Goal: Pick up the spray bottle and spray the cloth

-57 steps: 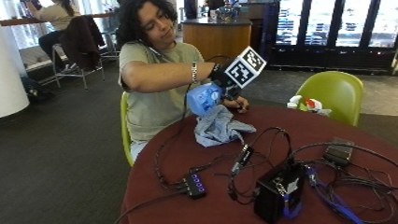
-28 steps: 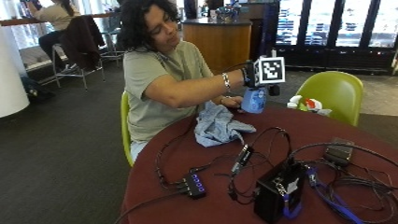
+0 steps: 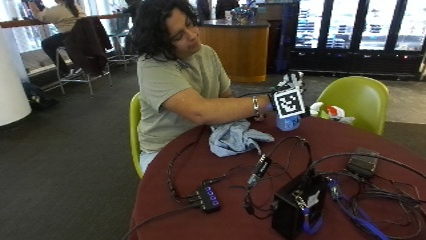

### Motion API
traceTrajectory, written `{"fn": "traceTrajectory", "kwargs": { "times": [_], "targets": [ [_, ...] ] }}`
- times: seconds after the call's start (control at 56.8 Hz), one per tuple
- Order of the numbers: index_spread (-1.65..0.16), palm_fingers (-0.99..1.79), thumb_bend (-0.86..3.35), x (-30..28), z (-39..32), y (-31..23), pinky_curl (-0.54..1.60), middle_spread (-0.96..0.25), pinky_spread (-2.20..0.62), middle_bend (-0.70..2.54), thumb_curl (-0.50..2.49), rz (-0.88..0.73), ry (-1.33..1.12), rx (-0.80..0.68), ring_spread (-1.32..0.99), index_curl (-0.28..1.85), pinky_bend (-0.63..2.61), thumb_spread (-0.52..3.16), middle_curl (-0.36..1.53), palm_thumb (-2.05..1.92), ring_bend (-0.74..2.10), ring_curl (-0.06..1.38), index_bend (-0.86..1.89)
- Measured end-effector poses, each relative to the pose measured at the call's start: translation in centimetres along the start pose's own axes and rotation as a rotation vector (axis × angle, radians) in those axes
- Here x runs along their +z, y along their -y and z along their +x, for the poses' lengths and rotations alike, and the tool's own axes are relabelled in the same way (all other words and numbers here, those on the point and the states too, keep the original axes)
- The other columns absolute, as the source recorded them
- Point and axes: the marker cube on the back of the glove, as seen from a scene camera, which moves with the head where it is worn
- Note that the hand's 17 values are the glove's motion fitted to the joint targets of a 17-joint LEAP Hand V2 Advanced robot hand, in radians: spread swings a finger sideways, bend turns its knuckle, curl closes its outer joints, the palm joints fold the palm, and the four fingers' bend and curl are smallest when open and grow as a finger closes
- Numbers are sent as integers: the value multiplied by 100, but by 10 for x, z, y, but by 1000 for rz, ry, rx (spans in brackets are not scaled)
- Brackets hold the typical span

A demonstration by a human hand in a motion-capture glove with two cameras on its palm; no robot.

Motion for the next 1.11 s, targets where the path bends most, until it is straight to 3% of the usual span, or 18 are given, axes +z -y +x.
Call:
{"fn": "traceTrajectory", "kwargs": {
  "times": [0.176,0.317,0.387,0.405,0.422,0.457,0.493,0.774,0.968,1.108],
  "targets": [
    [-27,138,-3,-4,-2,1,45,-18,-28,67,85,31,28,30,-20,65,48,27,57,99,76,51,33],
    [-27,132,-4,-13,11,-4,44,-14,-27,66,84,-58,-76,254,-17,64,45,30,56,96,71,50,30],
    [-27,106,-2,-13,-8,-23,43,-13,-20,65,83,-196,23,326,-13,61,44,39,56,99,57,46,18],
    [-28,75,0,-13,-12,-27,41,-11,-12,56,83,-216,43,334,-12,59,38,44,53,102,51,44,14],
    [-27,102,-2,-15,-15,-31,46,-12,-17,65,82,-225,51,339,-12,63,45,43,57,100,54,48,20],
    [-30,53,-1,-22,-18,-37,43,-7,-5,46,82,-209,47,344,-9,58,36,56,50,99,43,43,16],
    [-31,44,-1,-28,-21,-40,45,-5,1,42,81,-171,25,350,-8,60,35,63,49,98,40,44,19],
    [-37,30,-7,-86,-57,-161,36,2,19,18,66,-311,-449,338,-2,43,32,97,37,77,22,32,17],
    [-40,26,-4,-87,-75,-223,34,3,23,18,54,-300,-766,322,-1,39,28,106,34,64,18,29,19],
    [-41,25,-3,-89,-83,-251,34,3,23,18,49,-199,-934,291,-2,39,25,109,33,60,18,28,19]
  ]
}}
